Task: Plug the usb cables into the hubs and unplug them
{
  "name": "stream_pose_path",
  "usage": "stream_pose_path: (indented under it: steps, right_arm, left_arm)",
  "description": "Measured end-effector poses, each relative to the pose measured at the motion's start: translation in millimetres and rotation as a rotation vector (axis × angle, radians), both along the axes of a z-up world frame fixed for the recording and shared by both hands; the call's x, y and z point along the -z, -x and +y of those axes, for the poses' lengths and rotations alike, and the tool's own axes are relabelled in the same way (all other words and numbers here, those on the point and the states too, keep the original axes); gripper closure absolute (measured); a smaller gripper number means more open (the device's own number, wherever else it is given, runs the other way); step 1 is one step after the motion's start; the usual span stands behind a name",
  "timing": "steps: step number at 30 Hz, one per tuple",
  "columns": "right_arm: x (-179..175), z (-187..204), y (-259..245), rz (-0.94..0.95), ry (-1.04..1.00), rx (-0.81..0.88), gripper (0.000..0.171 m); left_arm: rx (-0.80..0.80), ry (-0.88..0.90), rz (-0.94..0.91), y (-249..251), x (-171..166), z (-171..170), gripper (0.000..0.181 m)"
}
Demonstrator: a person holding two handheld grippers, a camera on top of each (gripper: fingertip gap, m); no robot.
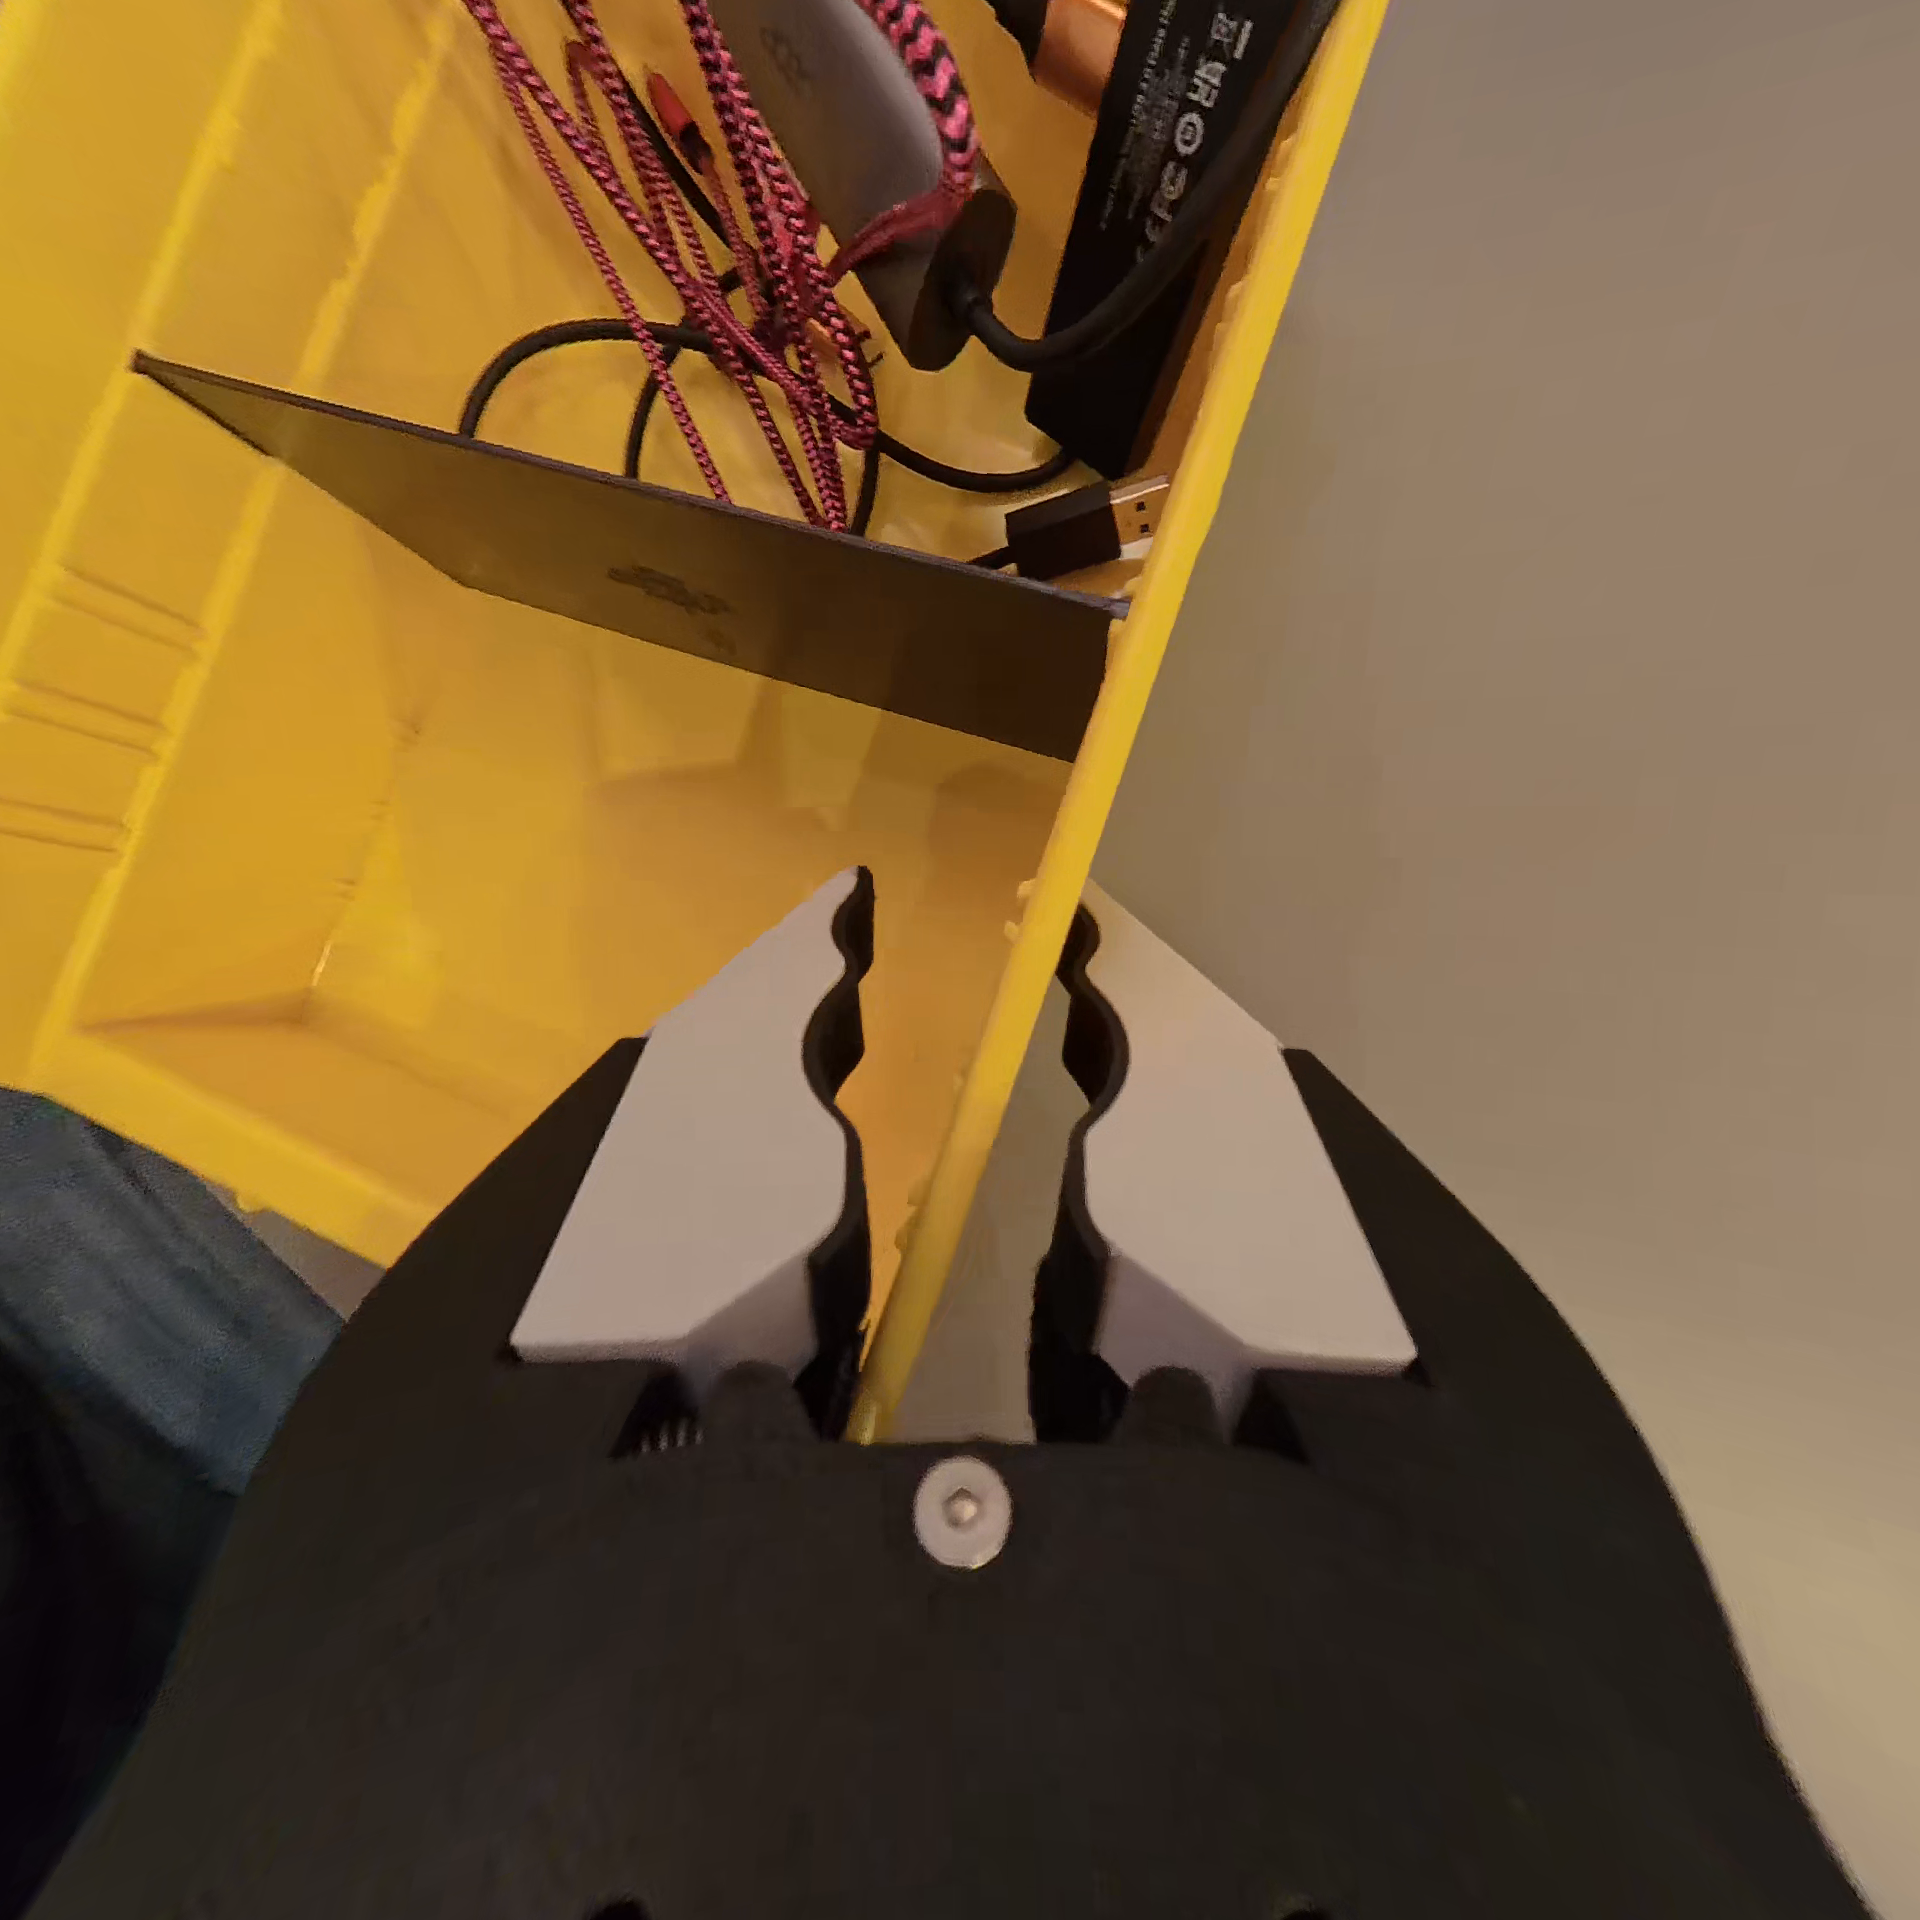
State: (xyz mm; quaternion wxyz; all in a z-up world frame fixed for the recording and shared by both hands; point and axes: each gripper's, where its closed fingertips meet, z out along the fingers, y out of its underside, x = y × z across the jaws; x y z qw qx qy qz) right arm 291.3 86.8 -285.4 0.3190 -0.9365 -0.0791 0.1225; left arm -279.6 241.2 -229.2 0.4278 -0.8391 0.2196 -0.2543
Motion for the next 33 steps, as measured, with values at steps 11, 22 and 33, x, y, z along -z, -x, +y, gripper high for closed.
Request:
stream_pose_path:
  steps: [11,22,33]
  right_arm:
    - [-6,49,141,0.121,-0.068,-0.159,0.101]
    - [-28,86,309,0.496,-0.058,-0.356,0.044]
    - [-154,52,271,0.546,-0.443,-0.458,0.044]
  left_arm:
    - [-0.144,-0.116,-0.157,51,-58,-30,0.176]
    - [-0.182,-0.234,-0.276,66,-116,-63,0.175]
    - [0.007,-0.314,-0.217,-63,-164,-81,0.175]
